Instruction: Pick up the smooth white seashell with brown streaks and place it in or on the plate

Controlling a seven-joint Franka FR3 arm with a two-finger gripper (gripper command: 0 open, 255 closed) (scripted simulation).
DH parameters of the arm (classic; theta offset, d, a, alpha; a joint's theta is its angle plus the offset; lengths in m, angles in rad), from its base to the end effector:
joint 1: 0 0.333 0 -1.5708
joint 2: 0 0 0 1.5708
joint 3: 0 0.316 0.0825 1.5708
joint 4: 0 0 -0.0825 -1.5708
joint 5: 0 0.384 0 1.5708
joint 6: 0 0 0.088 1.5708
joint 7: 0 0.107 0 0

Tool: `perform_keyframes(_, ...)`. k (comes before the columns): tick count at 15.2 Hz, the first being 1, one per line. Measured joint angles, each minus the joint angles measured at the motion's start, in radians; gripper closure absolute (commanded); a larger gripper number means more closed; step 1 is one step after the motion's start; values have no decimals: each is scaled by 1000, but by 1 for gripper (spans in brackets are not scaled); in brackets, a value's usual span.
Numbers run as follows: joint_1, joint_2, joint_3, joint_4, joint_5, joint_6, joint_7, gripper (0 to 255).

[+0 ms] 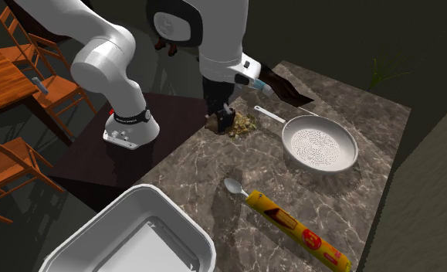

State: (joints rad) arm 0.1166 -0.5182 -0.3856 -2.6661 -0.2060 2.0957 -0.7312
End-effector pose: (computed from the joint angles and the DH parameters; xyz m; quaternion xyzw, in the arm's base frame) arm 0.3534 -0.1000 0.3829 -0.9506 -0.3081 0.0295 0.0227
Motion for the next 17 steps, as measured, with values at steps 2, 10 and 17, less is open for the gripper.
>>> perform_keyframes(2, 35, 17, 38, 7, 31, 7, 49, 255)
perform_keyframes(10, 161, 122, 169, 98, 144, 15, 218, 255)
perform_keyframes(17, 176, 181, 175, 57, 160, 115, 230, 255)
